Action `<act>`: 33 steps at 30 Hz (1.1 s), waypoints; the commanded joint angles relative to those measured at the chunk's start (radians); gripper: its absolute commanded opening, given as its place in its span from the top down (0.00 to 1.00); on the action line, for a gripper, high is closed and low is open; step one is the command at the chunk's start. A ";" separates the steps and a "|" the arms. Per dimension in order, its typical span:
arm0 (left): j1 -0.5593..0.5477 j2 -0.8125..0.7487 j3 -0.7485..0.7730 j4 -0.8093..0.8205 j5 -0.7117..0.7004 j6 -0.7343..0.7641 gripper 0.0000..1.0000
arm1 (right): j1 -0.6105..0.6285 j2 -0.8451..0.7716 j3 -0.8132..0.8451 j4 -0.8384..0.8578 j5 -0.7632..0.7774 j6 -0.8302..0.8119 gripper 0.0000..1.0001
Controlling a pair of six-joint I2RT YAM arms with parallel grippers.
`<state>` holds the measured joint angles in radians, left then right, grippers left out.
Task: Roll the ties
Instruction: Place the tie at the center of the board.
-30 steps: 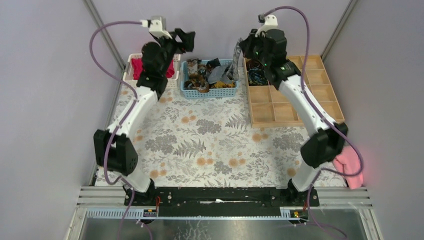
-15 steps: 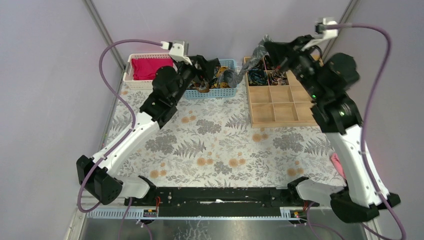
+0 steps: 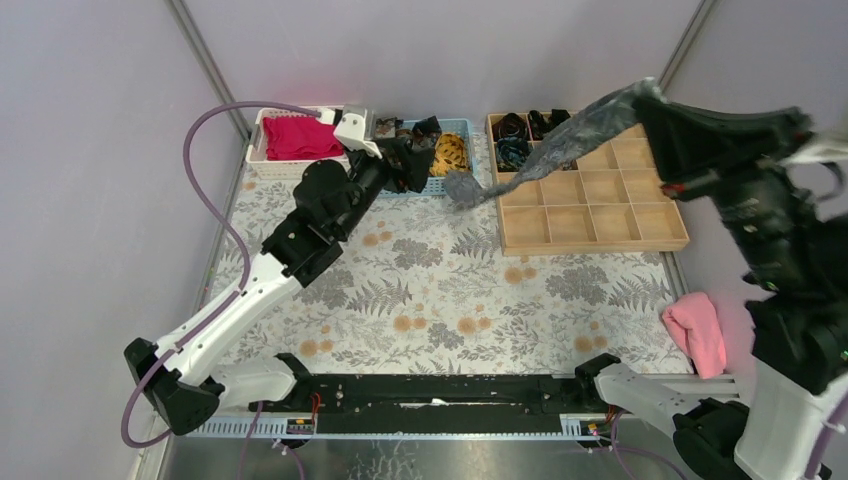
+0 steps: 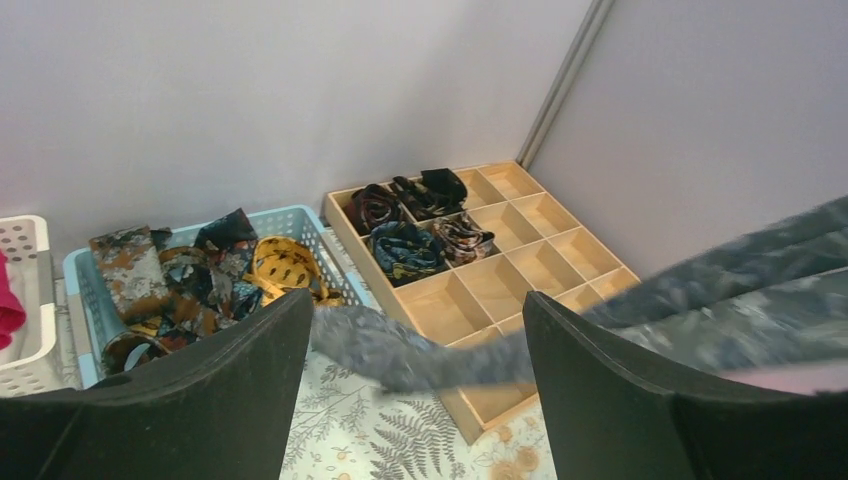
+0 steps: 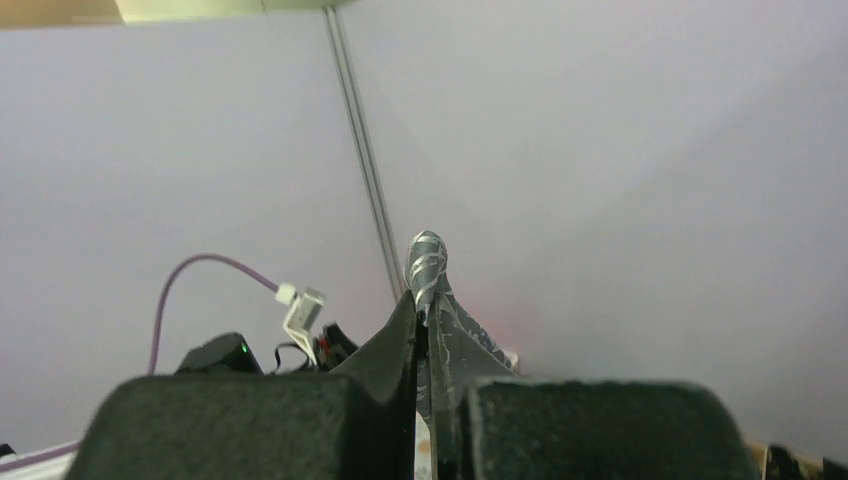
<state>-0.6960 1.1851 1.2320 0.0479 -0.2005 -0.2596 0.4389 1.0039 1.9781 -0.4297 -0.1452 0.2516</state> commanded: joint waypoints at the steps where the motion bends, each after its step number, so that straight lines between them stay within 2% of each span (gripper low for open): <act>1: -0.046 -0.032 0.004 -0.024 -0.052 0.009 0.16 | 0.006 0.003 0.149 -0.032 -0.019 -0.038 1.00; 5: -0.071 -0.026 0.009 -0.027 -0.050 0.023 0.16 | 0.003 0.028 0.265 -0.069 -0.012 -0.058 1.00; 10: -0.120 0.021 0.032 -0.037 -0.075 0.042 0.16 | 0.003 0.044 0.295 -0.083 0.023 -0.090 1.00; 16: -0.149 0.052 0.052 -0.034 -0.099 0.053 0.16 | 0.003 0.041 0.253 -0.061 0.052 -0.100 1.00; 21: -0.155 0.058 0.058 -0.034 -0.136 0.067 0.16 | 0.003 0.120 0.358 -0.085 0.111 -0.136 1.00; 27: -0.155 0.057 0.037 -0.026 -0.172 0.082 0.15 | 0.003 0.100 0.200 -0.013 0.194 -0.168 1.00; 33: -0.156 0.087 0.060 -0.031 -0.186 0.091 0.15 | 0.003 0.094 0.184 -0.013 0.249 -0.211 1.00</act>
<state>-0.8448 1.2514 1.2514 0.0067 -0.3496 -0.1967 0.4385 1.1133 2.1536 -0.5041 0.0357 0.0925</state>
